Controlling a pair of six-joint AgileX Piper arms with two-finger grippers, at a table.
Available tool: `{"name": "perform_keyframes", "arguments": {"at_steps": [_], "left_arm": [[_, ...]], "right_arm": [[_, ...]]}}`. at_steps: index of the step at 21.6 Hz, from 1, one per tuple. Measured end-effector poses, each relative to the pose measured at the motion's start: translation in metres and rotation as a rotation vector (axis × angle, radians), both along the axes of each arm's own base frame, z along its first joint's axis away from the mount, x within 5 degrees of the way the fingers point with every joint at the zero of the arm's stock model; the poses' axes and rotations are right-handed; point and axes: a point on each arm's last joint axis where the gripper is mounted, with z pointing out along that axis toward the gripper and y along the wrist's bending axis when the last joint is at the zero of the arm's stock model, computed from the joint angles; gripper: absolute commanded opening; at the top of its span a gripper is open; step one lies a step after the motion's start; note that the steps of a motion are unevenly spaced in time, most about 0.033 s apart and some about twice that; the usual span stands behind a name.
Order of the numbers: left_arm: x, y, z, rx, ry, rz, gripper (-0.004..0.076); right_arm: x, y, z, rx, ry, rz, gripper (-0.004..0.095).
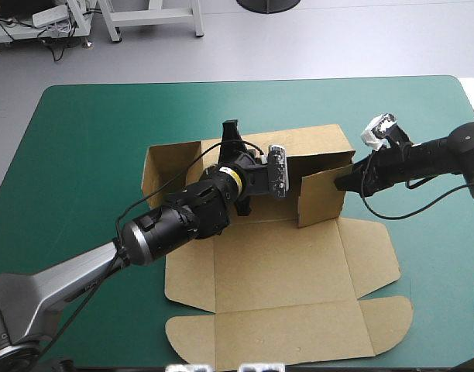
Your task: Fold the box
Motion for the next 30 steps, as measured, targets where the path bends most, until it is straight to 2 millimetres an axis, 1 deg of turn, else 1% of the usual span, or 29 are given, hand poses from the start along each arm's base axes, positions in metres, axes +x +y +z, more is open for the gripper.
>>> {"name": "perform_keyframes", "arguments": {"at_steps": [3,7,10,12,13,14,16,18,19,20,21,22,23,24,25,28,30], "left_arm": [[0.0,0.0,0.0,0.006,-0.002,-0.004,-0.001],[0.0,0.0,-0.001,0.012,-0.003,-0.007,-0.001],[0.0,-0.001,-0.001,0.01,-0.001,-0.008,-0.001],[0.0,-0.001,-0.001,0.008,0.0,-0.01,-0.001],[0.0,-0.001,-0.001,0.007,0.0,-0.011,-0.001],[0.0,-0.001,-0.001,0.003,0.001,-0.014,-0.001],[0.0,-0.002,0.0,-0.007,0.0,-0.023,-0.0008],[-0.001,-0.003,0.0,-0.012,-0.003,-0.031,0.0036],[-0.001,-0.003,0.0,-0.011,-0.004,-0.031,0.0108],[-0.001,-0.003,0.0,-0.004,-0.007,-0.027,0.0224],[0.0,-0.002,0.0,0.012,-0.011,-0.019,0.0291],[0.0,-0.001,0.0,0.023,-0.012,-0.011,0.0408],[0.0,0.001,-0.001,0.039,-0.01,0.004,0.044],[0.0,0.001,-0.001,0.038,-0.009,0.007,0.0462],[0.0,0.001,-0.001,0.019,-0.003,0.016,0.0459],[-0.001,-0.002,-0.001,-0.08,0.037,0.032,0.0417],[-0.011,-0.009,0.003,-0.132,0.054,0.005,0.0394]], "right_arm": [[0.01,0.001,-0.011,0.058,0.024,-0.025,0.0504],[0.019,0.0,-0.019,0.085,0.03,-0.058,0.04],[0.027,-0.002,-0.024,0.082,0.01,-0.109,0.027],[0.027,-0.002,-0.024,0.084,0.002,-0.113,0.0188],[0.028,-0.002,-0.024,0.08,-0.005,-0.115,0.0067],[0.029,-0.003,-0.023,0.076,-0.017,-0.122,0.0001],[0.031,-0.003,-0.023,0.07,-0.033,-0.133,0.0004],[0.031,-0.004,-0.023,0.066,-0.042,-0.136,0.0004],[0.031,-0.004,-0.023,0.066,-0.042,-0.136,0.0004],[0.031,-0.004,-0.023,0.064,-0.042,-0.136,0.0004],[0.031,-0.004,-0.023,0.064,-0.038,-0.143,0.0004],[0.032,-0.004,-0.024,0.064,-0.034,-0.148,0.0004],[0.032,-0.005,-0.024,0.066,-0.023,-0.16,0.0004],[0.032,-0.005,-0.024,0.066,-0.018,-0.164,0.0004],[0.032,-0.005,-0.024,0.067,-0.013,-0.174,0.0004],[0.033,-0.006,-0.023,0.074,0.0,-0.204,0.0004],[0.033,-0.006,-0.023,0.082,0.011,-0.229,0.0004]]}}
